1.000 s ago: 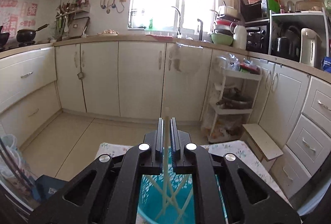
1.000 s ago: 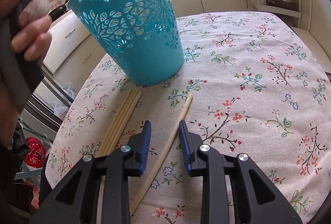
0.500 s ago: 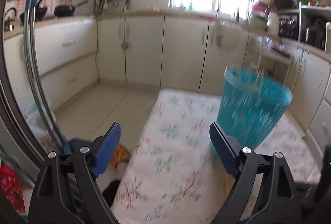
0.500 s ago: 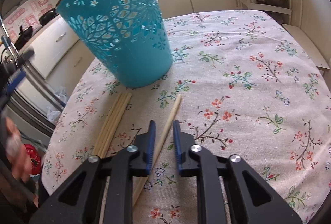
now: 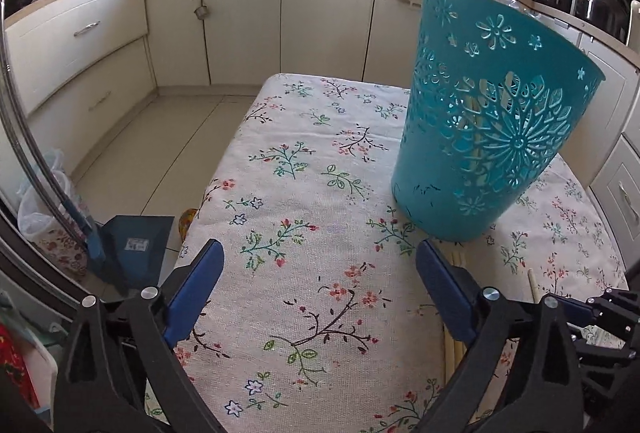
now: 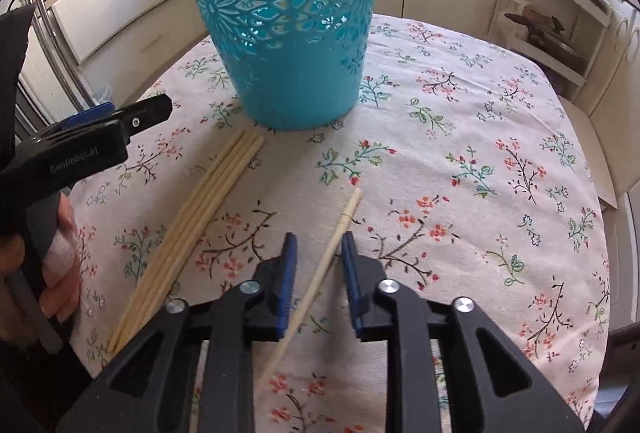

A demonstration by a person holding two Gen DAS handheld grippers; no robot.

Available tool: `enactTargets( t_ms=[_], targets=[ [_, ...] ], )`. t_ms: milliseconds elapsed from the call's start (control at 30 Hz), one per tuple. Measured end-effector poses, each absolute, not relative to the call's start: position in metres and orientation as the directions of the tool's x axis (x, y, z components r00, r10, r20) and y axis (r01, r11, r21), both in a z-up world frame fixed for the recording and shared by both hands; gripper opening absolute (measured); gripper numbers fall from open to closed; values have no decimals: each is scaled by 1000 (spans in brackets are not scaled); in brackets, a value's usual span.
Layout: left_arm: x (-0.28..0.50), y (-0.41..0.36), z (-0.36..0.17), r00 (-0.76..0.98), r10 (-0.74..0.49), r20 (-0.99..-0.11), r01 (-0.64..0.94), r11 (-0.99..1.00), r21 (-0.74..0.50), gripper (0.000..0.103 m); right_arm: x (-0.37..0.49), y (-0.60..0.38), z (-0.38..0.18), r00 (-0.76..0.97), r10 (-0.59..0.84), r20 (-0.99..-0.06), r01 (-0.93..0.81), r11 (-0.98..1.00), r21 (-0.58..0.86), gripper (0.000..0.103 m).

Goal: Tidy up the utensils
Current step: 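Close the right gripper on a loose chopstick beside the bundle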

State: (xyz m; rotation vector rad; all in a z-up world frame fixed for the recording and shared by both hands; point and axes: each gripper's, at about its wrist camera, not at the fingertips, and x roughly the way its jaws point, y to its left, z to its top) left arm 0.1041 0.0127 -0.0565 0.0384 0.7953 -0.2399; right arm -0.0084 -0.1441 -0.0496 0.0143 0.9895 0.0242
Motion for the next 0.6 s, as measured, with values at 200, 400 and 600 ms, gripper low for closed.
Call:
enactTargets(
  t_ms=[200, 400, 600],
  targets=[
    [106, 20, -57, 671, -197, -715, 196, 977, -86, 93, -12, -141, -49, 556, 68, -828, -28, 998, 63, 7],
    [106, 20, -57, 670, -194, -716, 197, 977, -80, 93, -21, -159, -47, 549, 156, -821, 7, 981, 192, 6],
    [106, 21, -58, 666, -194, -720, 195, 977, -83, 93, -41, -171, -33, 603, 315, -733, -9, 921, 388, 6]
  ],
)
